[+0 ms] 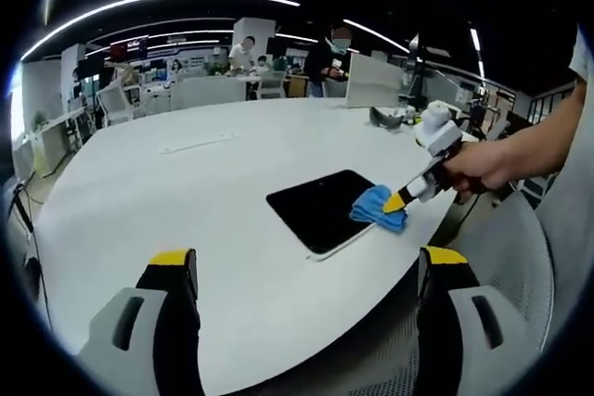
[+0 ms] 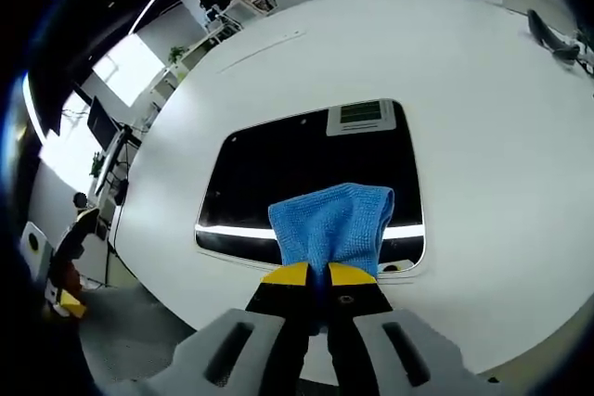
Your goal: Wipe the mirror surface with the cleaning cloth until all visible marks leave the cleaned area.
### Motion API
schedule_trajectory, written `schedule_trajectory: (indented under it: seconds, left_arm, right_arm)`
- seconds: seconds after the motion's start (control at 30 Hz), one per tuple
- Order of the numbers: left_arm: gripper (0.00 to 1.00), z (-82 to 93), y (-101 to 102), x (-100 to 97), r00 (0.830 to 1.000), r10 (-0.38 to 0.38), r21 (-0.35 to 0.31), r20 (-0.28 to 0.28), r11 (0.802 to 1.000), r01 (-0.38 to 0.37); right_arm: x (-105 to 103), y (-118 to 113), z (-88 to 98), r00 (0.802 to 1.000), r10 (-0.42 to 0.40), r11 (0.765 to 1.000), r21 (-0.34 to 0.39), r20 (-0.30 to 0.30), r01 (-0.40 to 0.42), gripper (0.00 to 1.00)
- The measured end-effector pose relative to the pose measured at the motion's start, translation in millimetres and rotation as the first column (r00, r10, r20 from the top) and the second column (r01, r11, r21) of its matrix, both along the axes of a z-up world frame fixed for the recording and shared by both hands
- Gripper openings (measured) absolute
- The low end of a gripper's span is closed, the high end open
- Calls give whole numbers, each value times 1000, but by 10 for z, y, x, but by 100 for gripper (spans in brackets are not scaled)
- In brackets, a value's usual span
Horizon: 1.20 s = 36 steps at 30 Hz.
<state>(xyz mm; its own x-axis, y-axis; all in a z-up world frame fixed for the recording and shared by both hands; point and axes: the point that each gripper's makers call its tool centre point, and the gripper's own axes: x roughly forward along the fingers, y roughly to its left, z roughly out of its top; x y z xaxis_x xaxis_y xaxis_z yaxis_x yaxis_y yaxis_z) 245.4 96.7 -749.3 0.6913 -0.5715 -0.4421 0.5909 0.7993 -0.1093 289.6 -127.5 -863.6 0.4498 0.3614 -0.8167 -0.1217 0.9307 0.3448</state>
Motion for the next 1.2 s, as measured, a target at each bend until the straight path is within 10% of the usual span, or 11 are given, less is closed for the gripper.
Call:
schedule_trajectory:
  seconds: [0.63, 1.2]
  left_arm:
    - [99, 90, -25, 6, 998, 30, -1, 62, 1000, -30]
    - [99, -76, -89, -83, 999, -27, 1, -32, 1000, 27]
  right_arm:
    - [5, -218, 6, 1000, -21, 1000, -12, -3, 21, 0]
    - [1, -413, 9, 999, -48, 999, -13, -2, 48, 0]
